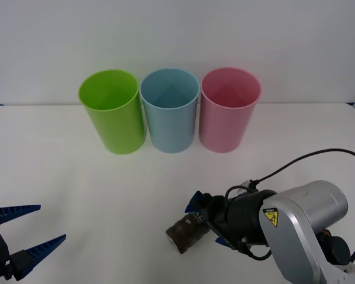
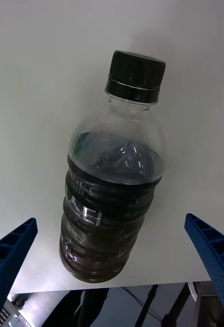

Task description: Put cans in the blue bin and PET bottles in the pink bin and trash in the green bin.

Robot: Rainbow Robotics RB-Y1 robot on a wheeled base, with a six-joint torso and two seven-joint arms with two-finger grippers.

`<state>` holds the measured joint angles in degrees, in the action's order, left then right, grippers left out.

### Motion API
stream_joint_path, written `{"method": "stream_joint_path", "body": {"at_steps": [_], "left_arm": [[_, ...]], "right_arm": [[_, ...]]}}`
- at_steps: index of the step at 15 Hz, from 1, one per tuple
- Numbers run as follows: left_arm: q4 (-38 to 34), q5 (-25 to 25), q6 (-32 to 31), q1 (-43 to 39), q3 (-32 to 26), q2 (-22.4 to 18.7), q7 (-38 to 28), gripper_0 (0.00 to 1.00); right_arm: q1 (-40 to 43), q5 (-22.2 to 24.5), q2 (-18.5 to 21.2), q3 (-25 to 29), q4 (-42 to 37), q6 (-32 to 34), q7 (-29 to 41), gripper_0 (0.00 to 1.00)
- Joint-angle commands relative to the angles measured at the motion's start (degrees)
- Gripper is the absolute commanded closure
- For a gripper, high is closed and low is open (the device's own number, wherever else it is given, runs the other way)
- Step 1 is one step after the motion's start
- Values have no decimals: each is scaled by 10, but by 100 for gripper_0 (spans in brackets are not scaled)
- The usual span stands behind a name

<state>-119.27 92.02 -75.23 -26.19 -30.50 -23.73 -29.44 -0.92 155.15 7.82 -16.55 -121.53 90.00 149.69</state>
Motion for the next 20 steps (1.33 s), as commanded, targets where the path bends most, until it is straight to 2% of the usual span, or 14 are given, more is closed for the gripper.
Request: {"method": "stream_joint_path", "body": {"at_steps": [1, 8, 11, 15, 16, 17, 18, 20], "left_arm": [[0, 0, 0, 0, 0, 0, 0, 0], [0, 0, 0, 0, 0, 0, 0, 0], [0, 0, 0, 0, 0, 0, 0, 0], [0, 0, 0, 0, 0, 0, 0, 0], [0, 0, 0, 0, 0, 0, 0, 0], [0, 0, 0, 0, 0, 0, 0, 0], [0, 0, 0, 0, 0, 0, 0, 0], [0, 0, 0, 0, 0, 0, 0, 0]], "right_arm": [[-16, 0, 0, 0, 29, 0, 0, 0], [-44, 0, -14, -2, 104, 0, 0, 0], [-52, 0, -28, -3, 133, -19, 0, 0], [-65, 0, -28, -13, 170, -53, -1, 0], [-68, 1, -28, -15, 175, -53, -2, 8], [-72, 0, -28, -16, 179, -53, -1, 75], [-73, 0, -28, -16, 180, -54, -2, 100], [-74, 0, -27, -16, 180, -55, -4, 100]]}}
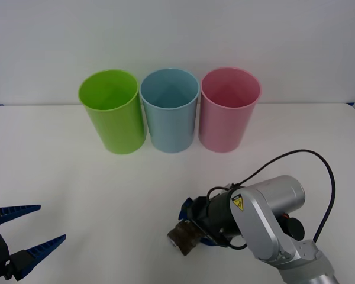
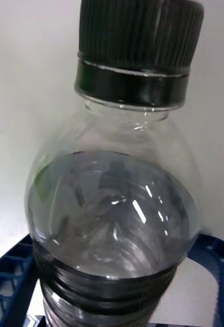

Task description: Put cans in the blue bin and PET bottles in the pink bin and trash in the green bin.

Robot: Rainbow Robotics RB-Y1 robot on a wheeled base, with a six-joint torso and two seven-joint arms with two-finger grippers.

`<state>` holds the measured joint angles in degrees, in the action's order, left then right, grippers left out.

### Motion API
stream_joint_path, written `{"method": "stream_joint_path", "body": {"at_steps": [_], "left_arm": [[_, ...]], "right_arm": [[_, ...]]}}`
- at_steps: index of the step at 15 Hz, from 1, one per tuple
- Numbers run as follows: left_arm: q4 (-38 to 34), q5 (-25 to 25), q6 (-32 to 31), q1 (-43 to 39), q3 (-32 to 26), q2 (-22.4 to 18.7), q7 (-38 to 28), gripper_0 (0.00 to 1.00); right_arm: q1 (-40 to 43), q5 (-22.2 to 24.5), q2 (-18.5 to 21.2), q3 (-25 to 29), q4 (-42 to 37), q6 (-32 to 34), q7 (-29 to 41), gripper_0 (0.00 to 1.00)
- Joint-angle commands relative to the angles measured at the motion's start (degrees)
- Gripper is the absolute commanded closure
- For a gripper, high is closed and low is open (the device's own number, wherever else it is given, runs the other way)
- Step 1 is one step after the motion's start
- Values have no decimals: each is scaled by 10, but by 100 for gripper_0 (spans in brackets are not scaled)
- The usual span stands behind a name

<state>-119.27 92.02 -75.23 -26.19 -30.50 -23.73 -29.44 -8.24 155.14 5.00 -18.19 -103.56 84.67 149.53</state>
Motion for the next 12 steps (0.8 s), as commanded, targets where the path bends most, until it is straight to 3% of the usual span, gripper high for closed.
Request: {"method": "stream_joint_path", "body": {"at_steps": [1, 7, 9, 12], "left_arm": [[0, 0, 0, 0, 0, 0, 0, 0], [0, 0, 0, 0, 0, 0, 0, 0], [0, 0, 0, 0, 0, 0, 0, 0], [0, 0, 0, 0, 0, 0, 0, 0]], "right_arm": [[-1, 0, 1, 0, 0, -4, -2, 100], [-5, 0, 16, -4, -28, -6, -14, 100], [-5, -12, 45, -10, -74, -5, -28, 100], [-3, -68, 98, -1, -168, -5, -81, 100]]}}
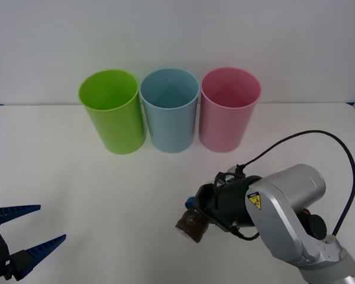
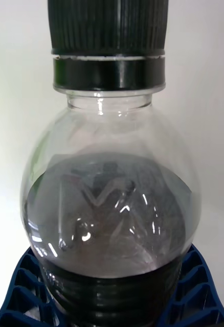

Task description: Put cans in the blue bin and PET bottles in the pink bin and trash in the green bin.

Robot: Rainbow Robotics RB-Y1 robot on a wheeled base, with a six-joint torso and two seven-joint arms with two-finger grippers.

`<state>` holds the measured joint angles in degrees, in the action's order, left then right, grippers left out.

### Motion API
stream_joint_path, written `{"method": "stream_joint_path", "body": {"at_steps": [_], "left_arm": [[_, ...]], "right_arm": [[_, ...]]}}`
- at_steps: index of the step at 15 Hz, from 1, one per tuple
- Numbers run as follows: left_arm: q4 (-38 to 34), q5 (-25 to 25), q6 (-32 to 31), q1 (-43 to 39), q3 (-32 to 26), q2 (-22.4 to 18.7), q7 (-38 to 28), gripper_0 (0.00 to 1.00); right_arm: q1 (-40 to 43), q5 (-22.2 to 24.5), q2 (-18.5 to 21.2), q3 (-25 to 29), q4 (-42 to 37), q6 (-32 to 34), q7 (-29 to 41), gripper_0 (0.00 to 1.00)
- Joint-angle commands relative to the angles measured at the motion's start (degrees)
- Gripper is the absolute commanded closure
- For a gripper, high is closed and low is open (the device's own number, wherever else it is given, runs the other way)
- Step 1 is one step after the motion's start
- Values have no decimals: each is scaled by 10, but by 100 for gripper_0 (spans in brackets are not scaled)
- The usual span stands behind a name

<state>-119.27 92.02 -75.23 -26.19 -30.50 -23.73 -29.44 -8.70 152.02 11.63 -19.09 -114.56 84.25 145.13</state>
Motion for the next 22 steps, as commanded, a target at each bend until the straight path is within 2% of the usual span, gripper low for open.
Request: {"method": "stream_joint_path", "body": {"at_steps": [1, 3, 6, 10, 13, 16, 19, 22], "left_arm": [[0, 0, 0, 0, 0, 0, 0, 0], [0, 0, 0, 0, 0, 0, 0, 0], [0, 0, 0, 0, 0, 0, 0, 0], [0, 0, 0, 0, 0, 0, 0, 0], [0, 0, 0, 0, 0, 0, 0, 0], [0, 0, 0, 0, 0, 0, 0, 0], [0, 0, 0, 0, 0, 0, 0, 0], [0, 0, 0, 0, 0, 0, 0, 0]], "right_arm": [[8, -61, 44, 25, -90, 0, -76, 100], [22, -111, 50, 69, -132, -1, -152, 100], [42, -205, 50, 152, -175, -1, -307, 100], [60, -367, 50, 263, -181, -24, -519, 100], [56, -446, 50, 304, -180, -60, -651, 100], [42, -480, 50, 312, -180, -116, -716, 100], [6, -485, 50, 295, -160, -186, -730, 100], [-54, -486, 50, 281, -100, -264, -731, 100]]}}
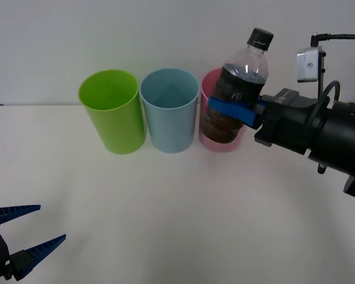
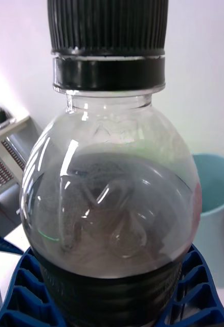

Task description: Put cans in the blue bin and PET bottles in the pink bin and trash in the green bin.

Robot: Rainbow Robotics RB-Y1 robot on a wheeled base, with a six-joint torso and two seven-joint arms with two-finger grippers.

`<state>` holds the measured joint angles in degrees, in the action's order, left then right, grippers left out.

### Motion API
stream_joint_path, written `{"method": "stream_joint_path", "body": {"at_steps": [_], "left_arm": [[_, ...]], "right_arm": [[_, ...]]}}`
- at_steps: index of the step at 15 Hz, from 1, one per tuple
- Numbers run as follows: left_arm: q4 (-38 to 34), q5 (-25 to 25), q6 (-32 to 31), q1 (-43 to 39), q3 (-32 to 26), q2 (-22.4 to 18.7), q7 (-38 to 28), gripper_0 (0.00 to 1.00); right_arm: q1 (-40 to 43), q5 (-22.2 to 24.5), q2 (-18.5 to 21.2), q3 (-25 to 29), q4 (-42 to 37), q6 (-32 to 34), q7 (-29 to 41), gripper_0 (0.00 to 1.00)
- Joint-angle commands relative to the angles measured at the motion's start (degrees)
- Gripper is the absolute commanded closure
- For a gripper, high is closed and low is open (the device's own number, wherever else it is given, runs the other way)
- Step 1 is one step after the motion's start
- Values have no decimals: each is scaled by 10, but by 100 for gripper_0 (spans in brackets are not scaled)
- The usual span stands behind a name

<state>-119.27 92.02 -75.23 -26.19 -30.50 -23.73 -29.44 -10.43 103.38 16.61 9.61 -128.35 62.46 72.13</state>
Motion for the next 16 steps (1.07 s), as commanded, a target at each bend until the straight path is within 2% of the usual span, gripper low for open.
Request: {"method": "stream_joint_path", "body": {"at_steps": [1, 4, 7, 10, 16], "left_arm": [[0, 0, 0, 0, 0, 0, 0, 0], [0, 0, 0, 0, 0, 0, 0, 0], [0, 0, 0, 0, 0, 0, 0, 0], [0, 0, 0, 0, 0, 0, 0, 0], [0, 0, 0, 0, 0, 0, 0, 0]], "right_arm": [[-58, 5, 0, -11, 68, -81, -5, 100], [-119, 37, 0, -15, 140, -151, -19, 100], [-173, 79, 0, -12, 217, -181, -51, 100], [-204, 103, 4, -10, 288, -189, -97, 100], [-205, 168, 9, -33, 337, -205, -118, 100]]}}
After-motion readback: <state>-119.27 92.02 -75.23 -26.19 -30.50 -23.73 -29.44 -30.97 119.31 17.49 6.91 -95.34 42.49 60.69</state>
